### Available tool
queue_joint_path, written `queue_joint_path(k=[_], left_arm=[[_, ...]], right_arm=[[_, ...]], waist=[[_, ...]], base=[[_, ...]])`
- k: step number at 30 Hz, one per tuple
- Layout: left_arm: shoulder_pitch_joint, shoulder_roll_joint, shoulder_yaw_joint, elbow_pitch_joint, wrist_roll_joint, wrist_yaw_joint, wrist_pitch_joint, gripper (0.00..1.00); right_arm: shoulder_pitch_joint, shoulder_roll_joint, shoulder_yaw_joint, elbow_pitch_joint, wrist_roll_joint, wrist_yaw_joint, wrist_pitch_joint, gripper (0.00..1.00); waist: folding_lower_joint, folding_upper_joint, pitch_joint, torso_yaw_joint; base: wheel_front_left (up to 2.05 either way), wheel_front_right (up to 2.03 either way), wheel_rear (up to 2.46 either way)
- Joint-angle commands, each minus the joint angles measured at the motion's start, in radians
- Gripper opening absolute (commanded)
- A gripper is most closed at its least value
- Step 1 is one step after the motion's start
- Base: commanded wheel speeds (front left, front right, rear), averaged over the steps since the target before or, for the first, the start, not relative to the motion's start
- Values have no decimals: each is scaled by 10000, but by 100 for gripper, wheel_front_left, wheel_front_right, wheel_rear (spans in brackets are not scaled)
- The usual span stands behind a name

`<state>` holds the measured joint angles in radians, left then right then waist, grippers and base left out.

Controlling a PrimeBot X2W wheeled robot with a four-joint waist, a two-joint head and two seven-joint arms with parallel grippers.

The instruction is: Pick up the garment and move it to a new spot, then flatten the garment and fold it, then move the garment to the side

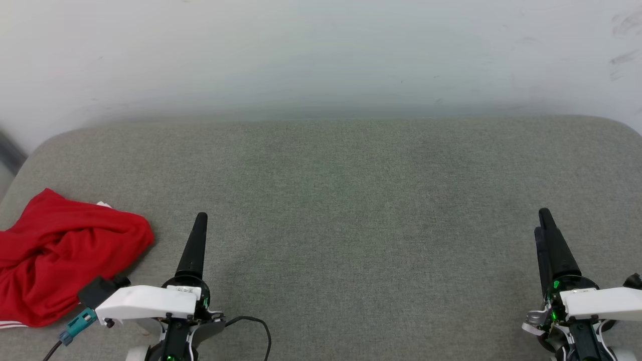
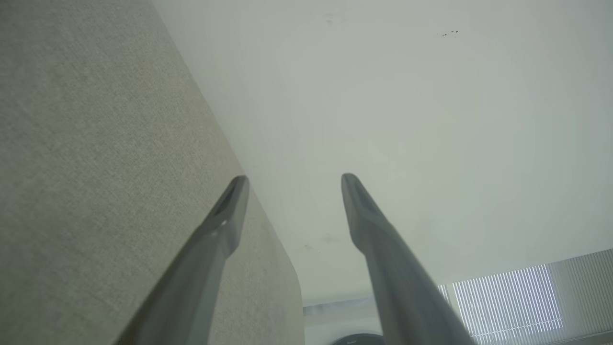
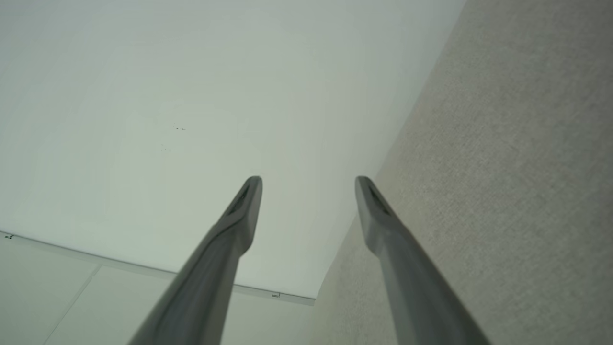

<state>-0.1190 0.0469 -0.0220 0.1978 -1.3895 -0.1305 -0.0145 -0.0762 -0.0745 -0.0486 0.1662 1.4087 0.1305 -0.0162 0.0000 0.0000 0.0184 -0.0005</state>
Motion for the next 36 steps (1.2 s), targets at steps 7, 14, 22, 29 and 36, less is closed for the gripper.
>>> queue_joint_path(k=[7,14,22,29,36], left_arm=[[-408,28,-318,-156,1871,-2,-307,100],[-578,29,-650,-184,3456,132,-552,100],[-691,32,-955,-219,5390,345,-816,100],[-677,42,-1024,-129,6852,553,-1029,100],[-653,126,-1068,-75,8089,823,-1234,100]], right_arm=[[-248,-64,78,-453,-1783,2,-298,100],[-232,-81,100,-591,-3619,3,-540,100],[-204,-99,133,-657,-5635,2,-655,100],[-161,-185,343,-837,-7079,2,-649,100],[-51,-235,545,-952,-8173,2,-659,100]], waist=[[0,0,0,8],[0,0,24,50],[0,0,36,72],[0,0,41,92],[0,0,35,121]], base=[[0,0,0],[0,0,0],[0,0,0],[0,0,0],[0,0,0]])
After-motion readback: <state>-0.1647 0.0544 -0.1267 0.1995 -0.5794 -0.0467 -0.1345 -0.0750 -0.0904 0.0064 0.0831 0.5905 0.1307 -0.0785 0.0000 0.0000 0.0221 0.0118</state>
